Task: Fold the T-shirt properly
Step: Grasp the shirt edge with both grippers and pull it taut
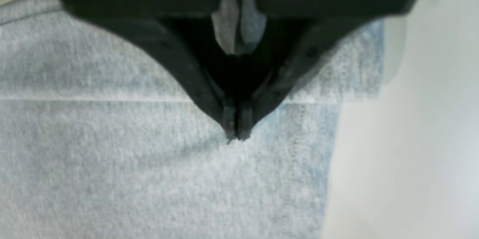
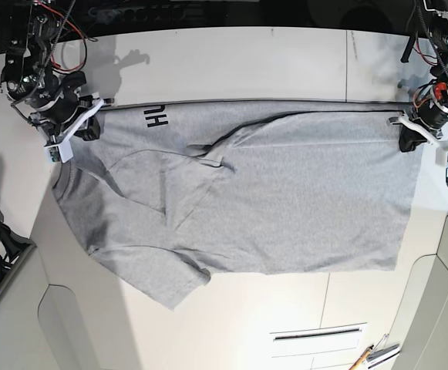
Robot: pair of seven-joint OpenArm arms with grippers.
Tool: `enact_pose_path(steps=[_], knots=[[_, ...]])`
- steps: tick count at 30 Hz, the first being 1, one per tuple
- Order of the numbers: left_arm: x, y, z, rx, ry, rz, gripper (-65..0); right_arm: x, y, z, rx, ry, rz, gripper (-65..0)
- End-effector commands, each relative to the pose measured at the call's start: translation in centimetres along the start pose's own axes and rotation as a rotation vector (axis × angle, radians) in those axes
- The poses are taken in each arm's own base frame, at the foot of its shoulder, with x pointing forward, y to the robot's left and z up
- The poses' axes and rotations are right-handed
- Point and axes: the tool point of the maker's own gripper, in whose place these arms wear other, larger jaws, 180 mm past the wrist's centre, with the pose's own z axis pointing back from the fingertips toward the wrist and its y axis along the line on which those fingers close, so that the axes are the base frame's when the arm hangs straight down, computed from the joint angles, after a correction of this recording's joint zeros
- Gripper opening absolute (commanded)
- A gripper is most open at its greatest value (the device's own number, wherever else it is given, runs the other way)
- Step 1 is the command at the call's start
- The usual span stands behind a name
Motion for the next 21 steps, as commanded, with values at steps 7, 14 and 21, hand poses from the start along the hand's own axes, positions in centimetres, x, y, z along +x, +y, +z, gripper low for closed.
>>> enact_pose_path(steps=[7,14,21], knots=[[-6.1,4.1,5.1,0.114,0.186,0.045,-65.0,-3.9,-1.3,3.5,-0.073,0.114,0.054,-65.0],[-6.8,4.1,8.8,0.071,0.134,0.114,-65.0,-5.3,-1.7,6.0,-0.099,0.124,0.051,-65.0],[-4.1,4.9,10.1,0.072,0.029,0.157,-65.0,-4.4,-0.7,6.4,-0.035,0.069,-0.019,-65.0]])
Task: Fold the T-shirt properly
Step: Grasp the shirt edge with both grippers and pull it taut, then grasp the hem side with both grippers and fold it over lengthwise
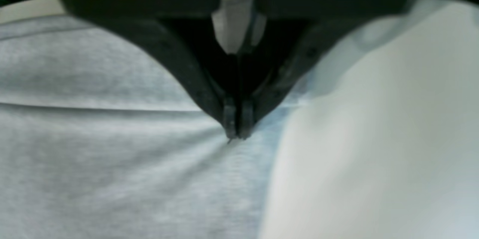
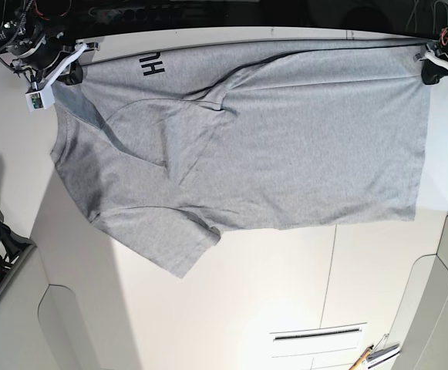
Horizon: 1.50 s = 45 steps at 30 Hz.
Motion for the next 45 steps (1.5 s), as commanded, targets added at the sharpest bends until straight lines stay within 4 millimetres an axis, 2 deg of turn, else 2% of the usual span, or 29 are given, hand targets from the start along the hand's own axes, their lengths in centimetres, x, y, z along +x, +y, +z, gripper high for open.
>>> enact_pose_path(steps=[1,6,7,10,12,16,17,20,23,27,31,34,37,40,45], knots=[[2.4,0.1,1.0,-0.010,-0.072,-0.032,-65.0,1.2,-0.4,0.8,-0.016,-0.038,0.020,-65.0],[8.0,-1.0,4.2,-0.048,-0.252,-0.076,-65.0,5.2,1.0,2.9,-0.014,-0.164,0.092,-65.0],[8.8,-1.2,4.8,-0.043,-0.275,-0.093,-63.0,6.5,1.4,3.4,-0.015,-0.203,0.112,-65.0],[10.7,-1.9,6.1,-0.038,-0.329,-0.142,-48.9,10.0,1.9,5.0,-0.043,-0.302,0.172,-65.0],[11.4,-2.6,6.5,-0.044,-0.348,-0.165,-43.7,12.4,1.9,5.7,-0.069,-0.365,0.203,-65.0],[11.6,-2.9,6.7,-0.048,-0.355,-0.174,-43.4,16.2,1.2,6.5,-0.119,-0.457,0.231,-47.9],[11.6,-2.9,6.7,-0.048,-0.355,-0.174,-43.4,17.0,1.0,6.6,-0.130,-0.475,0.235,-46.0],[11.6,-2.9,6.7,-0.049,-0.356,-0.174,-43.4,19.1,0.3,6.5,-0.146,-0.522,0.228,-45.6],[11.6,-2.9,6.7,-0.048,-0.355,-0.174,-43.4,20.4,-1.0,5.1,-0.146,-0.526,0.187,-45.6],[11.6,-2.9,6.7,-0.048,-0.355,-0.174,-43.4,21.6,-3.3,1.7,-0.129,-0.485,0.104,-45.3],[11.6,-2.9,6.7,-0.049,-0.355,-0.174,-43.2,23.1,-5.1,-1.8,-0.071,-0.447,0.027,-37.1],[11.6,-2.9,6.7,-0.049,-0.356,-0.174,-43.2,24.7,-6.0,-3.9,-0.013,-0.440,-0.045,-35.9],[11.6,-2.9,6.7,-0.051,-0.356,-0.173,-43.2,25.9,-6.1,-5.9,0.050,-0.412,-0.090,-35.9],[11.6,-2.9,6.7,-0.051,-0.357,-0.172,-43.2,26.4,-5.6,-8.0,0.102,-0.361,-0.120,-35.9],[11.6,-2.9,6.7,-0.051,-0.357,-0.172,-43.2,25.0,-4.1,-11.1,0.139,-0.245,-0.109,-35.9]])
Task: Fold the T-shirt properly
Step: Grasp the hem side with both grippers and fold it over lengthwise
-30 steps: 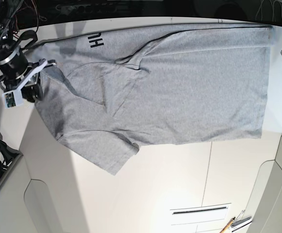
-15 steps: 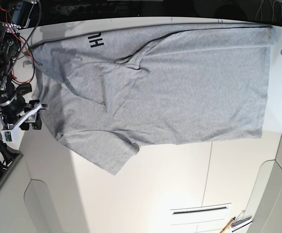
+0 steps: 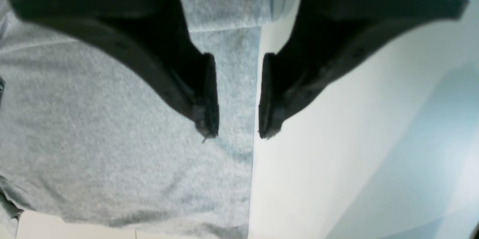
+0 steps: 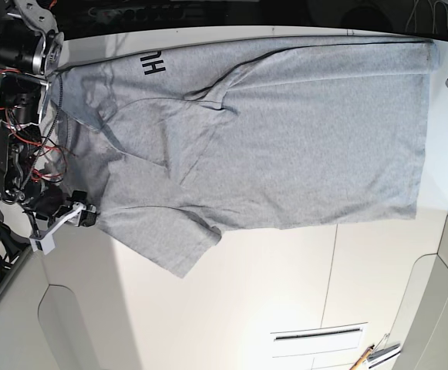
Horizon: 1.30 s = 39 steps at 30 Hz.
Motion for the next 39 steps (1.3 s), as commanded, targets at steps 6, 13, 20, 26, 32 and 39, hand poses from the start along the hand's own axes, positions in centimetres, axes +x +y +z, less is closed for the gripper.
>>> enact_pose_path(steps=[6,13,20,26,32,39], knots=[[1.3,0.0,0.3,-0.007,-0.034,-0.023,-43.2,-0.2,1.2,-0.8,-0.004,0.069,0.126,-36.6],[2.1,0.0,0.0,-0.005,-0.062,-0.017,-41.7,-0.9,2.2,-1.3,0.008,0.102,0.174,-65.0],[4.8,2.0,-3.8,0.012,-0.159,0.087,-40.7,-1.0,2.2,-1.3,0.008,0.102,0.174,-65.0],[7.1,4.4,-10.5,0.034,-0.140,0.162,-32.4,-0.9,2.2,-1.3,0.007,0.103,0.174,-65.0],[8.4,3.1,-17.1,-0.024,-0.069,0.231,-32.4,-1.0,2.2,-1.3,0.008,0.103,0.174,-65.0],[7.2,1.7,-22.3,-0.049,0.038,0.348,-32.4,-1.0,2.2,-1.3,0.007,0.103,0.174,-65.0]])
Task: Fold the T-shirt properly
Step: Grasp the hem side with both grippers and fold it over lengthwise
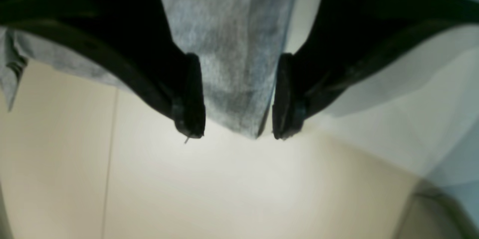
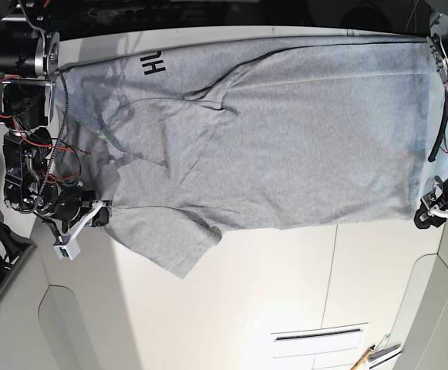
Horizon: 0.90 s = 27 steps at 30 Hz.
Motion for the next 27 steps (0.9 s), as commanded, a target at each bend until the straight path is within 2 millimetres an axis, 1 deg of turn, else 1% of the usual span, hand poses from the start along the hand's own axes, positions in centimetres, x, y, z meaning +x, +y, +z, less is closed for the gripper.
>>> enact_pose_path(steps=[1,3,8,11,13,14,15,16,18,19,22,24,27], knots=[[2.6,-0.2,0.2,-0.008,-0.058,0.001,-32.4,0.1,-0.7,0.3,-0.027,0.025,0.020,-65.0],[1.9,-0.3,-0.6,-0.003,-0.036,0.014,-32.4,0.1,-0.7,0.3,-0.027,0.025,0.020,-65.0],[-0.1,-0.5,-2.0,0.049,0.015,-0.063,-32.4,0.2,-0.7,0.3,-0.027,0.025,0.020,-65.0],[-1.0,-1.3,-2.6,0.039,0.033,-0.067,-32.5,0.1,-0.7,0.3,-0.027,0.025,0.020,-65.0],[-1.3,-1.8,-2.9,0.030,0.029,-0.063,-32.6,0.1,-0.7,0.3,-0.027,0.025,0.020,-65.0],[-1.3,-2.0,-3.0,0.026,0.024,-0.062,-34.1,0.1,-0.7,0.3,-0.027,0.025,0.020,-65.0],[-1.3,-2.2,-3.1,0.024,0.019,-0.062,-38.8,0.1,-0.7,0.3,-0.027,0.025,0.020,-65.0],[-1.1,-2.2,-3.1,0.024,0.010,-0.062,-46.1,0.1,-0.7,0.3,-0.027,0.025,0.020,-65.0],[-0.6,-2.1,-3.0,0.024,-0.015,-0.062,-63.5,0.2,-0.8,0.3,-0.030,0.025,0.017,-65.0],[-0.4,-2.1,-3.0,0.025,-0.024,-0.064,-65.0,0.2,-0.8,0.4,-0.032,0.024,0.015,-65.0],[0.0,-2.2,-2.9,0.022,-0.036,-0.069,-65.0,0.5,-0.7,0.4,-0.024,0.012,0.008,-65.0],[0.4,-2.5,-2.8,0.017,-0.045,-0.077,-65.0,1.4,-0.3,0.7,-0.006,-0.022,-0.006,-65.0],[1.0,-3.3,-2.5,-0.016,-0.052,-0.105,-65.0,3.3,0.4,1.7,0.020,-0.072,-0.011,-65.0]])
